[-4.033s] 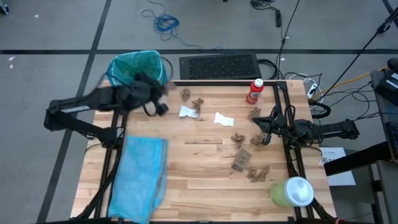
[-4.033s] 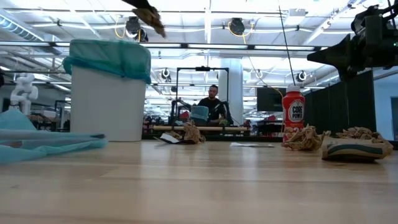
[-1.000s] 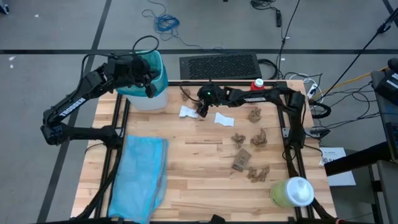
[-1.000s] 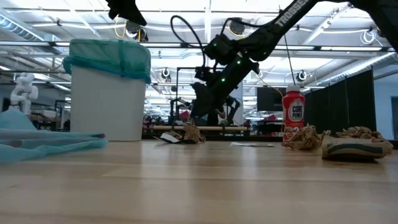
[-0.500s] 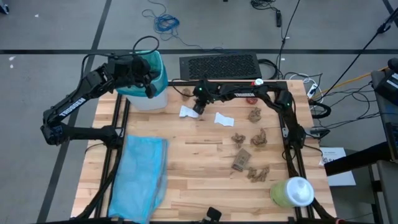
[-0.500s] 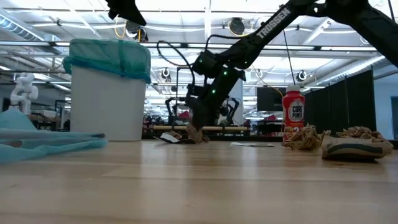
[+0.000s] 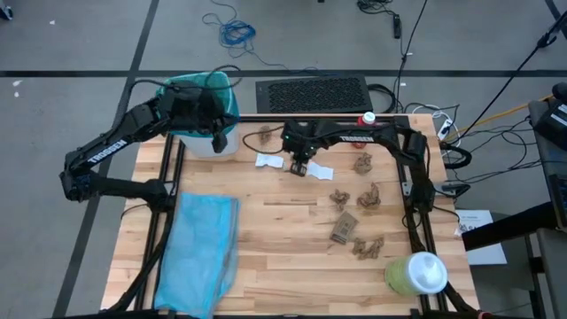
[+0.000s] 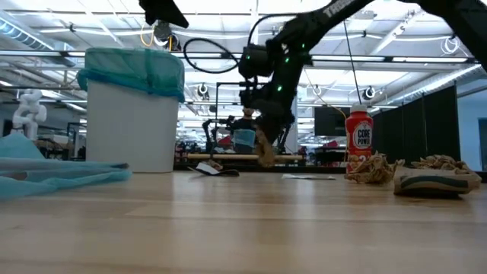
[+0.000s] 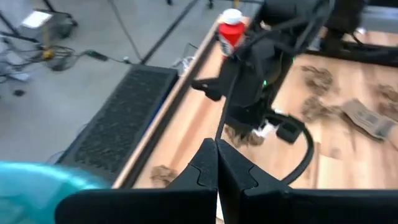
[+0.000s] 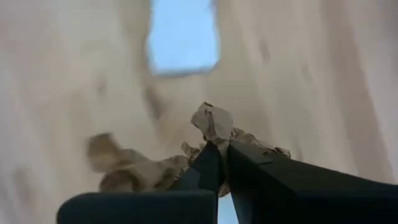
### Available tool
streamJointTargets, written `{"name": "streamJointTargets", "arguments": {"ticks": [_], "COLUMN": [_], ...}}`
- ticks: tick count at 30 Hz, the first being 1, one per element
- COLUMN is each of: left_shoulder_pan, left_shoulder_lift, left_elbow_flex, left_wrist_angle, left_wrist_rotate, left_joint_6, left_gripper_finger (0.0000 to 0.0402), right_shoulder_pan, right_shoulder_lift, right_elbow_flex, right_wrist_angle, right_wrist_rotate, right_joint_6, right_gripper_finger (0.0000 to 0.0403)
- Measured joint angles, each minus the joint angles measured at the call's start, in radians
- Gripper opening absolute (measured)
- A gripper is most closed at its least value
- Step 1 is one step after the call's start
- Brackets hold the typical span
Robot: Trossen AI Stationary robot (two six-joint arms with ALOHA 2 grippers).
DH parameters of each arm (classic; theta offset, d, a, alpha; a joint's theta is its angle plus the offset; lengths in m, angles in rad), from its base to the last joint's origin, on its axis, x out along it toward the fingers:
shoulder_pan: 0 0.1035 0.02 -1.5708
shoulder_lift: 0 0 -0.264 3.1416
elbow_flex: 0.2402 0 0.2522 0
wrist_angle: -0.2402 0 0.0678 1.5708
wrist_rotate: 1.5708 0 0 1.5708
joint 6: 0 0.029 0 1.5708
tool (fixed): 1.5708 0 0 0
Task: Place trash/remove bag and relplace
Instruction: Put the brown napkin into the trash bin
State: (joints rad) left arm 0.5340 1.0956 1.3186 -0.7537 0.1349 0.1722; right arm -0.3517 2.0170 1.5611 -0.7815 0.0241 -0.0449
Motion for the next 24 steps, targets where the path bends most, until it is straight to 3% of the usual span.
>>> {"name": "streamJointTargets", "arguments": {"ticks": [7, 13, 19, 24], "left_shoulder_pan": [-0.089, -0.124, -0.125, -0.125], "left_shoulder_lift": [0.078, 0.134, 0.202, 0.322], "left_elbow_flex": [0.0, 0.0, 0.0, 0.0], "left_wrist_angle": [-0.067, -0.097, -0.089, -0.056], "left_wrist_rotate": [-0.023, -0.12, -0.121, -0.117], "left_joint_6": [0.01, 0.019, 0.019, 0.048], "left_gripper_finger": [0.0, 0.0, 0.0, 0.0], "right_shoulder_pan": [0.075, 0.079, 0.094, 0.135], "right_shoulder_lift": [-0.08, -0.237, -0.41, -0.518], "right_elbow_flex": [-0.072, -0.313, -0.558, -0.67], "right_wrist_angle": [-0.138, -0.068, 0.009, 0.043], "right_wrist_rotate": [0.075, 0.082, 0.053, 0.057], "right_joint_6": [0.05, 0.159, 0.293, 0.389], "right_gripper_finger": [0.0001, 0.0, 0.0, 0.0]}}
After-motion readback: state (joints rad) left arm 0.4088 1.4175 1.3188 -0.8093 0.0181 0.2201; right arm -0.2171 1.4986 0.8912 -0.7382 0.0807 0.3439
